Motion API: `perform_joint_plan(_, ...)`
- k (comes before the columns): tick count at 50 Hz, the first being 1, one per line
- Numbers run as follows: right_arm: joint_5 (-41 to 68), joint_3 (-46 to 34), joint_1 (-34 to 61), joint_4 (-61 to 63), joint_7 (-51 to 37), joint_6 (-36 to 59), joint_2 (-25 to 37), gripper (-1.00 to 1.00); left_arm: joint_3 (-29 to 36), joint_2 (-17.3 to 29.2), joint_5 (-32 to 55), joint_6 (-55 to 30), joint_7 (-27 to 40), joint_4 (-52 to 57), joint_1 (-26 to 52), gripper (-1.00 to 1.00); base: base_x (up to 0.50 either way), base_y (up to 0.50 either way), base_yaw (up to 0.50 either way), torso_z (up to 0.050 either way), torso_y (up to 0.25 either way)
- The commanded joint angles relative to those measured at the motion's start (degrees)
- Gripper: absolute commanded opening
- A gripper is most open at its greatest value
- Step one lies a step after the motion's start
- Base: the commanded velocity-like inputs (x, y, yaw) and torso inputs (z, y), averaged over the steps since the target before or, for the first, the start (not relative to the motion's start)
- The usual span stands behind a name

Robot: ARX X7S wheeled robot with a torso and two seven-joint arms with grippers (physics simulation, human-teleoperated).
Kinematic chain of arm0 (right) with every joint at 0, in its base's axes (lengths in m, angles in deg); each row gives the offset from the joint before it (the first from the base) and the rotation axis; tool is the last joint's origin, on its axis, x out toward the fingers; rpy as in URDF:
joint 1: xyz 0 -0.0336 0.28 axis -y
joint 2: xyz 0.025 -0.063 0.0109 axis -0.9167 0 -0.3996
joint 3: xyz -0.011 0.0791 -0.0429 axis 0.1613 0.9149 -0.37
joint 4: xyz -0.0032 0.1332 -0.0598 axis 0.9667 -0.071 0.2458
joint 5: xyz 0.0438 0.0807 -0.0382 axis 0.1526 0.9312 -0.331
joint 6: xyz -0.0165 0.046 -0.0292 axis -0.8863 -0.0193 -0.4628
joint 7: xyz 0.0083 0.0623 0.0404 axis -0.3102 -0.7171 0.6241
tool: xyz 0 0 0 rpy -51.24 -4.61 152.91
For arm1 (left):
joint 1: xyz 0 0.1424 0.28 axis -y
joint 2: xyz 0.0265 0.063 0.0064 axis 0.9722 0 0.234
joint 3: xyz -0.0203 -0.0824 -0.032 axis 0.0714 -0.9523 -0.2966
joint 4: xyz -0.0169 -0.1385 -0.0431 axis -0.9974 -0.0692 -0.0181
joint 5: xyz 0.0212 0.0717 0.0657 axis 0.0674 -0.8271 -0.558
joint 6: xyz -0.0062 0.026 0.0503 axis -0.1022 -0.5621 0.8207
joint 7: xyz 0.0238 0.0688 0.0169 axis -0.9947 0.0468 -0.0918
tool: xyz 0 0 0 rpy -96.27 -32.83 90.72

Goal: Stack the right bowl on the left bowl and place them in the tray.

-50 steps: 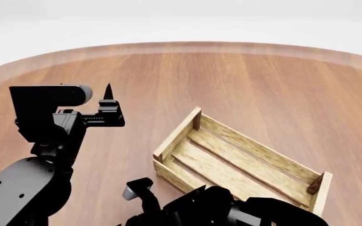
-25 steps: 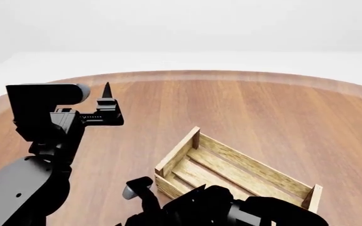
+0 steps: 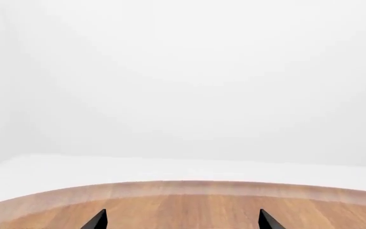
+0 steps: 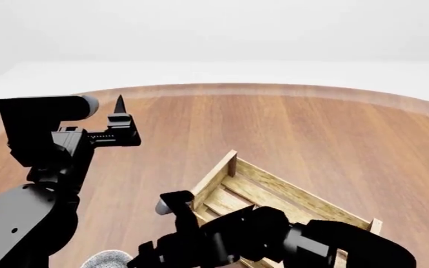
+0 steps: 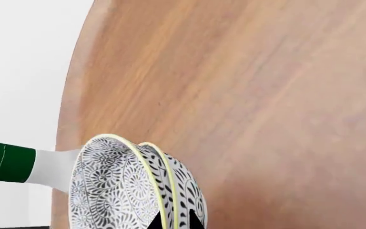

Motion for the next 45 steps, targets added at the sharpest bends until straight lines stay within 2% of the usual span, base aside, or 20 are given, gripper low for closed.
perform_joint_plan(1, 10.2, 8.1, 6.3, 12.8, -14.0, 0.3, 10.1, -1.0, -0.1, 0.0, 0.4, -0.3, 0.5, -0.1, 0.1, 1.0, 0.0, 0.0, 0.0, 0.0, 0.0)
perform_joint_plan(10, 13.3, 11.1, 9.3, 20.6, -23.2, -0.6, 17.4, -1.0, -0.2, 0.2, 0.6, -0.3, 0.7, -0.4, 0.2, 1.0, 0.0, 0.0, 0.0, 0.0, 0.0)
perform_joint_plan(21, 17.5, 16.0, 15.6, 17.8, -28.4, -1.8, 24.8, -1.0, 0.4, 0.0, 0.4, 0.3, 0.7, -0.9, 0.3, 1.0, 0.0, 0.0, 0.0, 0.0, 0.0)
perform_joint_plan(30, 18.3, 17.8, 18.3, 9.0, -27.0, -2.9, 25.9, -1.0, 0.5, 0.2, 0.3, 0.8, 0.7, -1.0, -0.2, 1.0, 0.0, 0.0, 0.0, 0.0, 0.0)
perform_joint_plan(45, 17.4, 16.9, 19.8, -6.8, -21.6, -2.0, 23.5, -1.0, 0.3, 0.5, 0.9, 0.6, 0.9, -0.5, -0.2, 1.0, 0.0, 0.0, 0.0, 0.0, 0.0)
